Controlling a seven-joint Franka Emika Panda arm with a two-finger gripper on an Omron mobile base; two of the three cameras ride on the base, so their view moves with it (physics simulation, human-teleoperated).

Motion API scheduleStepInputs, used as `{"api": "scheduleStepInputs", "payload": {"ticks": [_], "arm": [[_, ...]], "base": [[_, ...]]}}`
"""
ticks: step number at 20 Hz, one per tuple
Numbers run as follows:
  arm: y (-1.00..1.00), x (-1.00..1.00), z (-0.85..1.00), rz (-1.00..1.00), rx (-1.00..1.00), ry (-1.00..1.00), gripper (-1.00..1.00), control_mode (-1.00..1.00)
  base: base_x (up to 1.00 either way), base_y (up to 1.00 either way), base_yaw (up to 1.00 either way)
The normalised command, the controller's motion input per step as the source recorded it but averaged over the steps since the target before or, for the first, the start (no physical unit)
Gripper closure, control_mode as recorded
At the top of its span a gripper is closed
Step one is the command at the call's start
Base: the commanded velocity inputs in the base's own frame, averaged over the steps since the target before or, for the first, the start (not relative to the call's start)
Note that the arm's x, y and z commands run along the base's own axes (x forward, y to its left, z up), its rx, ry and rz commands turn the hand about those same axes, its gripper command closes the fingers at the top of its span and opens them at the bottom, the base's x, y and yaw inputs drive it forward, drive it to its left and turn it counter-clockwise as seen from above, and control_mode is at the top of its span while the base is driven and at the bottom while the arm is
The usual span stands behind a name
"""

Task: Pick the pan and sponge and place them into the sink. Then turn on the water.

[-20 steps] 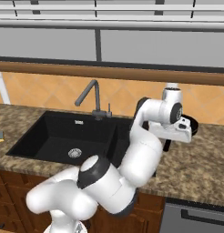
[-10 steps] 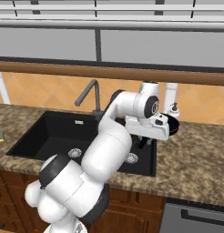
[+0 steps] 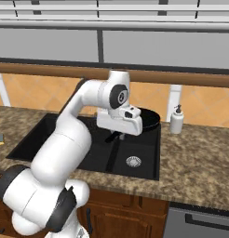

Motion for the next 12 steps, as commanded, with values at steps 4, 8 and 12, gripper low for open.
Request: {"api": "scheduleStepInputs", "payload": {"ticks": [4, 8, 12], "arm": [[1.0, -0.33, 0.54, -0.1, -0.02, -0.01, 1.0, -1.0], [1.0, -0.13, 0.43, -0.11, -0.04, 0.0, 1.0, -1.0], [1.0, 0.0, 0.4, -0.12, -0.04, 0.0, 1.0, -1.0]], "base": [[0.0, 0.0, 0.0], [0.0, 0.0, 0.0], [0.0, 0.0, 0.0]]}}
